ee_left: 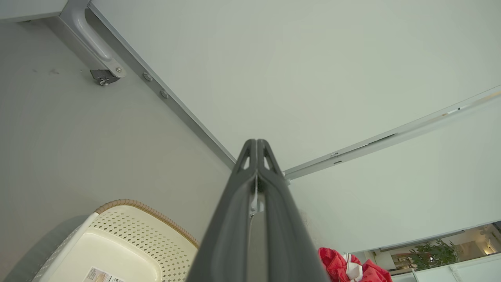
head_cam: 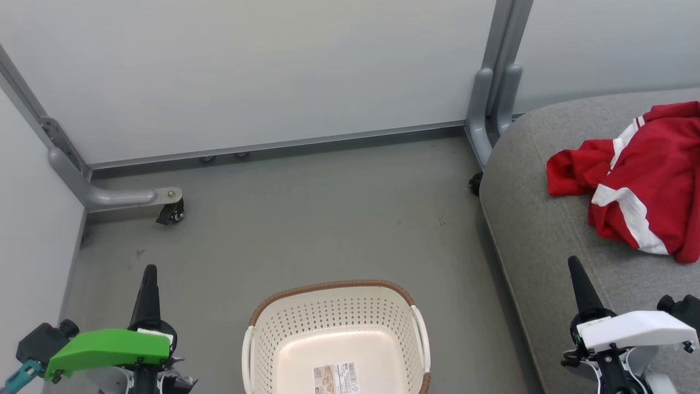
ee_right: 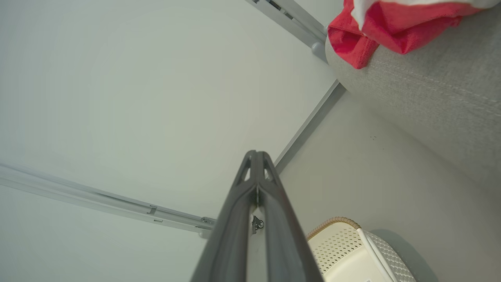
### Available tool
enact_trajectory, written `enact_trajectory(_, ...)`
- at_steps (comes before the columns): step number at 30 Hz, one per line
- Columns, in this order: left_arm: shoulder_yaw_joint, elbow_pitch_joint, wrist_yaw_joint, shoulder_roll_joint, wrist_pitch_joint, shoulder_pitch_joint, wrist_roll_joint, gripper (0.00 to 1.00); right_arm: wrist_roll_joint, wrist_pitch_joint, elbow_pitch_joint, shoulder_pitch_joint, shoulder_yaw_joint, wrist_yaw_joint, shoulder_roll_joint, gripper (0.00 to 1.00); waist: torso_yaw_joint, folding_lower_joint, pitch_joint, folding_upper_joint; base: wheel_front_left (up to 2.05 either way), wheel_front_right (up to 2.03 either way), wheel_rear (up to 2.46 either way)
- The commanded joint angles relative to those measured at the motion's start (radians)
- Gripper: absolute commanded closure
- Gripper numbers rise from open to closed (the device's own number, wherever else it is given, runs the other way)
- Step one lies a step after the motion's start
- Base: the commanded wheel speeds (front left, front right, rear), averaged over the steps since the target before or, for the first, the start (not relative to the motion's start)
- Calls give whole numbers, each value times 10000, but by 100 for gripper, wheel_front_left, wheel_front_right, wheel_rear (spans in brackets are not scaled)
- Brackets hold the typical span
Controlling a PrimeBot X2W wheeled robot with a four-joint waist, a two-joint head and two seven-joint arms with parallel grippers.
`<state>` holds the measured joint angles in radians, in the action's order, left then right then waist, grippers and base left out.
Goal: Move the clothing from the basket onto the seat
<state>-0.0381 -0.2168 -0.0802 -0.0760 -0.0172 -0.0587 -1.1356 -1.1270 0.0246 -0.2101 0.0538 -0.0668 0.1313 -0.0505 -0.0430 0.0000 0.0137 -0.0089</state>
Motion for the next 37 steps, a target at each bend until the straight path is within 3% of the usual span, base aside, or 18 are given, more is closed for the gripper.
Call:
enact_trajectory(1, -99, 117, -58, 2, 81, -315, -292, 100, -280, -72, 34, 252, -46, -4, -87, 100, 10, 0, -3, 47, 0, 0, 0)
enact_trajectory(37, -567, 137, -97, 172, 919, -507, -3277, 100, -3470, -849, -300, 585, -189, -8, -176, 100, 265, 0, -76, 72, 0, 0, 0)
